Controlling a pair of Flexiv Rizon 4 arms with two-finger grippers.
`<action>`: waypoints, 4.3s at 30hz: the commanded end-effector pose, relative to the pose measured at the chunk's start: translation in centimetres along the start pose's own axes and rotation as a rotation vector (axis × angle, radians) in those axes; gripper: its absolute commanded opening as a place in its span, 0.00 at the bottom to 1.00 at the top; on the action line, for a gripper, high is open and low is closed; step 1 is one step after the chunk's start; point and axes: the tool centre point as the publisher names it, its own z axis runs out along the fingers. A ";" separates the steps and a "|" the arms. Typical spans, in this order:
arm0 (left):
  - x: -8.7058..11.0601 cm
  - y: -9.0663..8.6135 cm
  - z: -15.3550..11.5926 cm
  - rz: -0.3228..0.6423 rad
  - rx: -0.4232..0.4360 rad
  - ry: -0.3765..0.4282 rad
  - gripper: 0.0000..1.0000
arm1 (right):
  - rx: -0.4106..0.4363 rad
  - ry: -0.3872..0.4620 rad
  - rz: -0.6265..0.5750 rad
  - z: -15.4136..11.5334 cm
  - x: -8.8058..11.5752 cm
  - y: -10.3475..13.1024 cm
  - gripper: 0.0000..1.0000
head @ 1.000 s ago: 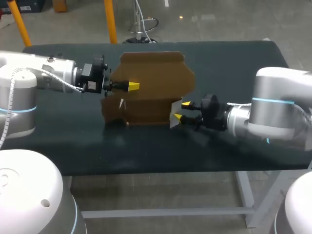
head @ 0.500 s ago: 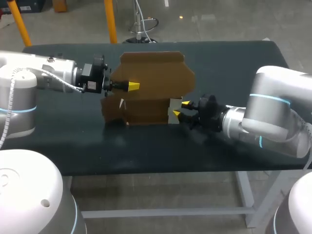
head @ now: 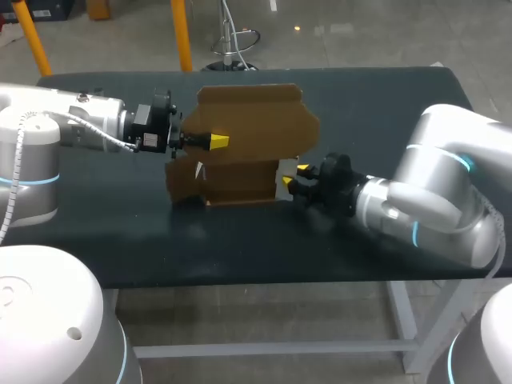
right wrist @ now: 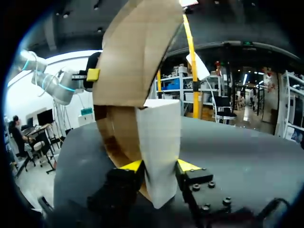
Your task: Assemble the packaging by folding the flat box into shape, placing the metal phone stand inside, and closing the box properly
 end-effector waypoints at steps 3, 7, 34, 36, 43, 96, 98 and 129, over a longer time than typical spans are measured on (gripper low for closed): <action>0.0 0.3 0.2 0.000 0.000 0.003 0.00 | 0.002 -0.235 0.021 1.1 0.5 0.0 0.41; 0.0 0.3 0.2 0.000 0.000 0.003 0.00 | 0.010 -0.289 0.030 1.3 0.6 0.2 0.38; 0.0 0.3 0.2 0.000 0.000 0.003 0.00 | 0.192 -0.633 0.003 1.9 0.2 0.8 0.00; 0.0 0.3 0.2 0.000 0.000 0.003 0.00 | 0.196 -0.639 -0.003 1.8 0.2 0.8 0.00; 0.1 0.1 0.2 0.003 -0.001 0.004 1.00 | 0.192 -0.637 -0.002 0.9 0.0 0.7 0.00; 5.8 -1.5 -4.1 0.171 -0.267 -0.005 1.00 | 0.168 -0.001 0.242 -4.1 -1.6 1.0 0.00; 5.9 -1.6 -4.6 0.170 -0.268 -0.003 1.00 | 0.181 0.009 0.246 -4.1 -1.6 0.9 0.00; 6.2 -1.1 -8.5 0.114 -0.369 0.096 1.00 | 0.513 0.102 0.440 -3.5 -1.0 1.0 0.00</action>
